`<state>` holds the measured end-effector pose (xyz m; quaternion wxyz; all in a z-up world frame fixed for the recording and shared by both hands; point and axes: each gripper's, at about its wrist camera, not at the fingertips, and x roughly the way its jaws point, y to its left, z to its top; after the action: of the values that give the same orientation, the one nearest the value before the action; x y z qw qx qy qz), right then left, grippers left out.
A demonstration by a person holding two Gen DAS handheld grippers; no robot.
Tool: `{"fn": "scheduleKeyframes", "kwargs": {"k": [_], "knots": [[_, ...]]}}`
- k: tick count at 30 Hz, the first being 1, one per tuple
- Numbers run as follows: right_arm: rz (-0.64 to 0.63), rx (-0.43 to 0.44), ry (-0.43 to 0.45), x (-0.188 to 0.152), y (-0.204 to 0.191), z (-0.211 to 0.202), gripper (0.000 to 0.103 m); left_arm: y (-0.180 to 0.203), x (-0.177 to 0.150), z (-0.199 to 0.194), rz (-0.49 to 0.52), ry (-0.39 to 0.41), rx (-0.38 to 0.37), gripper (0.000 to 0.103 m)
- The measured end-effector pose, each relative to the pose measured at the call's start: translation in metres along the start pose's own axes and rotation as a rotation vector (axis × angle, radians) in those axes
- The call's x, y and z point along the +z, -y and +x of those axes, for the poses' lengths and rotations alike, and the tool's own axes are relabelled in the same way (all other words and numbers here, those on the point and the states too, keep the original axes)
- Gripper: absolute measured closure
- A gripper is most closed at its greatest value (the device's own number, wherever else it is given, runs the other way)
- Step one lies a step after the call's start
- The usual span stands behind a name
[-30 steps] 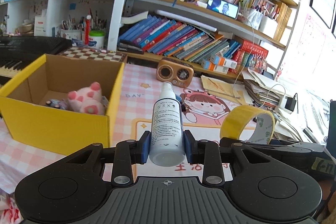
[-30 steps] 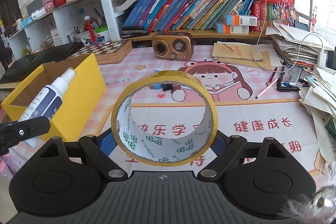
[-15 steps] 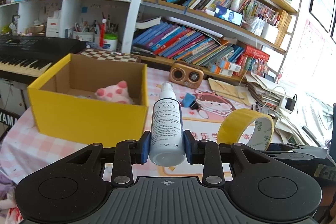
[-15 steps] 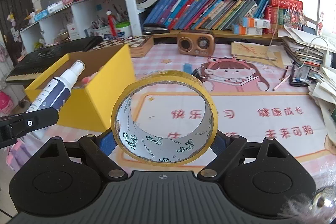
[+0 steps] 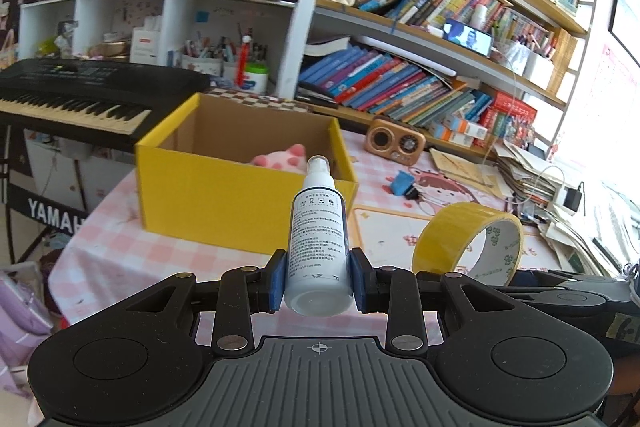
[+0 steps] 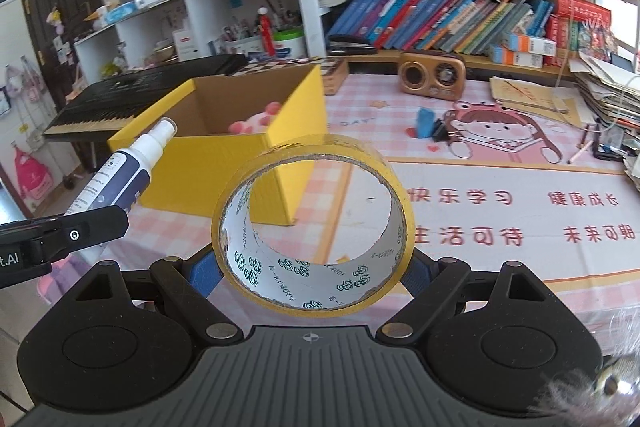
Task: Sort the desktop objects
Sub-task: 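Carry the spray bottle and tape roll with both grippers toward the yellow box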
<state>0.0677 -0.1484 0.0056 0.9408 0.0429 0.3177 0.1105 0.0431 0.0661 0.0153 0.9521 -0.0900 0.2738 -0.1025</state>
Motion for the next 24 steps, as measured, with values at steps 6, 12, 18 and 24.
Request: {"fn": "scheduleKeyframes", "kwargs": {"k": [6,12,18,24], "knots": [[-0.05,0.044,-0.014,-0.001,-0.024,0.001,0.016,-0.017,-0.003,-0.014,-0.028,0.015,0.036,0.072],[-0.104,0.092,-0.029,0.001,-0.044,0.004,0.016,-0.031,-0.003,-0.02,-0.056,0.02,0.071,0.072],[-0.139,0.134,-0.02,0.01,-0.055,0.01,0.016,-0.039,0.003,-0.016,-0.067,0.029,0.09,0.072],[-0.146,0.16,-0.001,0.026,-0.056,0.022,0.016,-0.045,0.012,-0.007,-0.059,0.038,0.106,0.072]]}}
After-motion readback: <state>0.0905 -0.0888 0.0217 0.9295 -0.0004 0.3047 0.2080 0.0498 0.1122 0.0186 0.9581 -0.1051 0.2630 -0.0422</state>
